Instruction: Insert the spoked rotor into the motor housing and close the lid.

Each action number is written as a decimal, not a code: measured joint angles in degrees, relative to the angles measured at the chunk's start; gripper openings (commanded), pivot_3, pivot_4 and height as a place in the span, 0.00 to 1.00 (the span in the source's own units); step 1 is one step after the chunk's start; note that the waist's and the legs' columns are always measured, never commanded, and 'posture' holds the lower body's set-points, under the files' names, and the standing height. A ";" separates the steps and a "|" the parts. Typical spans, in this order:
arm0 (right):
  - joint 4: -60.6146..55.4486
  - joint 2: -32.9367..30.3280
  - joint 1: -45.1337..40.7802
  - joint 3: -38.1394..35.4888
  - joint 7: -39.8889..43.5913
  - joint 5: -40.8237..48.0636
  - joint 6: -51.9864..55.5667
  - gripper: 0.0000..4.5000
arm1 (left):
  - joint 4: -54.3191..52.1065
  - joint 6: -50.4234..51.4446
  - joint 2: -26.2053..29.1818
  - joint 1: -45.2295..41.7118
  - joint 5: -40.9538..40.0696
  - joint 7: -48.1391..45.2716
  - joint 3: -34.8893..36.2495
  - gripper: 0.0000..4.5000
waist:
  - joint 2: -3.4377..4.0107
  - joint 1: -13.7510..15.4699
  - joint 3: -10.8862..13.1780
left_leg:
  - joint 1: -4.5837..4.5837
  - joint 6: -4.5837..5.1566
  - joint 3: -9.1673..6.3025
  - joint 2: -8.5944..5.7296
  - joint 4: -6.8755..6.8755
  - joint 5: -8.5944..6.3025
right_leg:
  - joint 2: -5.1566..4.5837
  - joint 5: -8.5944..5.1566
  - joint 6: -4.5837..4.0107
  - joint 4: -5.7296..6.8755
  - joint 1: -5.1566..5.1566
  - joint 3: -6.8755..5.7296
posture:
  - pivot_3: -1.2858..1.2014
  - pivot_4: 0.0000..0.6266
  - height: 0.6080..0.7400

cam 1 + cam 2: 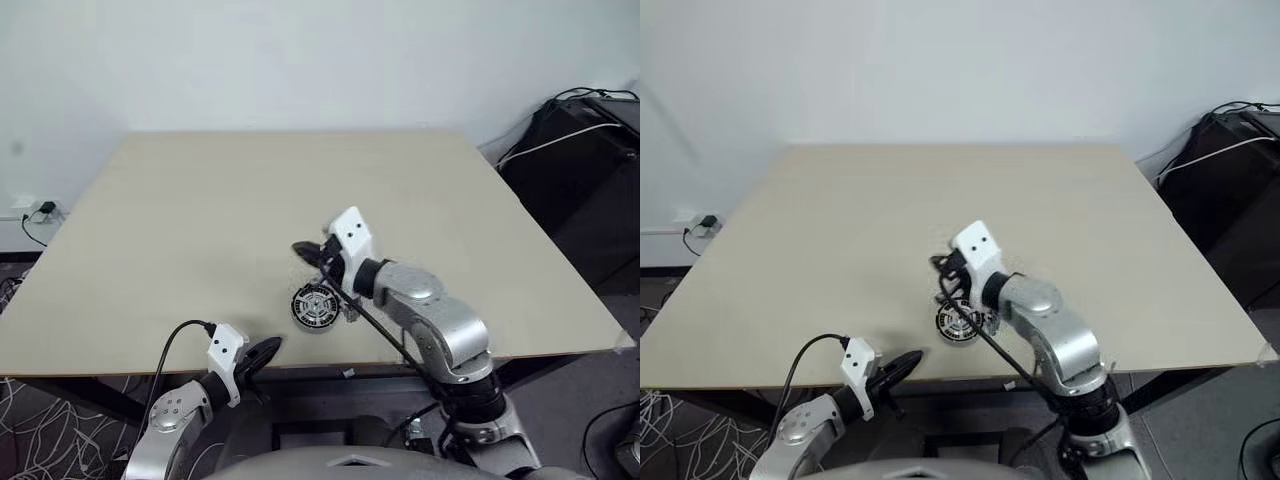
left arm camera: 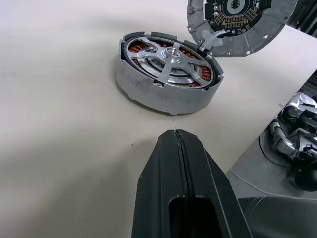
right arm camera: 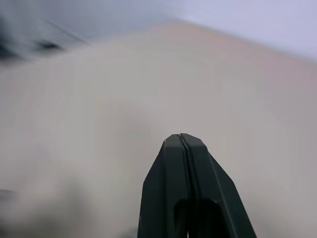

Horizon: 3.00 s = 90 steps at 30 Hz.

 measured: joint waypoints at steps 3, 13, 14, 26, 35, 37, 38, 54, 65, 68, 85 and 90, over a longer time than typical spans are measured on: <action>1.81 -4.05 3.92 -3.20 -2.49 -2.97 -4.86 0.00 | 0.00 -0.20 0.10 -0.10 0.03 0.18 0.04 0.00 | 0.01 0.01 0.01 | 0.00 0.07 -0.01 0.00 -0.04 0.04 | 0.02 -0.03 -0.04 0.00 -0.01 0.00 | 0.52 0.00 1.00; 3.96 -17.61 21.68 -5.64 3.60 -5.17 -8.41 0.00 | 0.02 -0.13 1.75 -0.77 -0.01 -0.45 0.06 0.00 | 0.07 -0.01 0.03 | 0.11 0.11 0.02 0.05 0.00 0.05 | 0.06 -0.21 0.24 0.01 0.07 0.05 | 0.52 0.00 1.00; 3.07 -17.60 22.93 -5.35 5.31 -3.80 -8.47 0.00 | 0.02 -0.12 1.93 -0.98 -0.01 -0.57 0.08 0.00 | 0.07 -0.12 0.04 | 0.16 0.11 0.02 0.10 0.01 0.05 | 0.10 -0.22 0.26 0.01 0.10 0.06 | 0.52 0.00 1.00; 1.07 -7.08 23.63 -6.39 5.80 4.18 -13.65 0.00 | 0.02 0.99 2.10 -1.20 -0.36 -1.13 0.08 0.00 | 0.02 0.14 0.06 | 0.18 0.05 0.10 0.53 0.11 0.02 | 0.13 -0.18 0.33 0.03 0.13 0.07 | 0.52 0.00 1.00; 3.83 -4.25 20.26 -1.90 9.88 7.19 -14.86 0.00 | 0.00 1.15 2.17 -0.88 -0.51 -1.10 0.10 0.00 | 0.03 -0.04 0.05 | 0.20 0.04 0.11 0.62 0.10 0.01 | 0.18 -0.18 0.31 0.04 0.12 0.07 | 0.52 0.00 1.00; 5.05 -4.06 19.29 -0.78 10.34 7.17 -14.86 0.00 | 0.00 1.17 2.20 -0.83 -0.51 -1.09 0.11 0.00 | 0.03 0.00 0.05 | 0.19 0.04 0.12 0.62 0.10 0.01 | 0.18 -0.17 0.30 0.04 0.12 0.07 | 0.52 0.00 1.00; 5.88 -3.83 18.75 -0.43 10.36 7.10 -14.88 0.00 | 0.00 1.19 2.22 -0.82 -0.51 -1.09 0.12 0.00 | 0.03 0.00 0.05 | 0.19 0.04 0.12 0.62 0.10 0.01 | 0.18 -0.16 0.29 0.04 0.12 0.07 | 0.52 0.00 1.00; 22.67 2.96 12.14 4.32 8.85 3.86 -18.84 0.00 | -0.07 1.75 2.19 -0.89 -0.53 -1.02 0.12 0.00 | 0.04 -0.27 0.02 | 0.23 0.04 0.15 0.66 0.10 0.02 | 0.30 0.02 0.01 0.06 0.12 0.11 | 0.52 0.00 1.00; 21.82 2.19 12.53 4.22 8.90 2.70 -20.69 0.09 | -0.07 2.03 2.01 -0.86 -0.53 -0.99 0.11 0.00 | 0.08 -0.28 -0.05 | 0.24 0.03 0.17 0.67 0.10 0.01 | 0.31 0.01 0.01 0.07 0.12 0.14 | 0.52 0.00 1.00; 18.88 0.19 13.57 3.69 10.20 2.91 -22.72 0.28 | -0.07 2.05 2.02 -0.83 -0.53 -1.00 0.11 0.00 | 0.08 -0.28 -0.05 | 0.24 0.03 0.18 0.64 0.10 0.02 | 0.32 0.01 0.01 0.06 0.11 0.15 | 0.52 0.00 1.00; 25.43 -2.47 9.71 4.97 16.70 2.33 -28.69 1.00 | -0.07 2.05 2.04 -1.21 -0.50 -1.05 0.06 0.00 | 0.07 -0.31 -0.05 | 0.29 0.03 0.24 0.64 0.11 0.03 | 0.58 0.09 -0.11 0.06 0.10 0.21 | 0.52 0.00 1.00; 28.82 -1.76 8.26 6.03 17.75 1.53 -28.76 1.00 | -0.07 1.94 2.03 -1.18 -0.42 -1.01 0.06 0.00 | 0.07 -0.30 -0.06 | 0.29 0.03 0.26 0.65 0.12 0.03 | 0.61 0.10 -0.12 0.06 0.10 0.23 | 0.52 0.00 1.00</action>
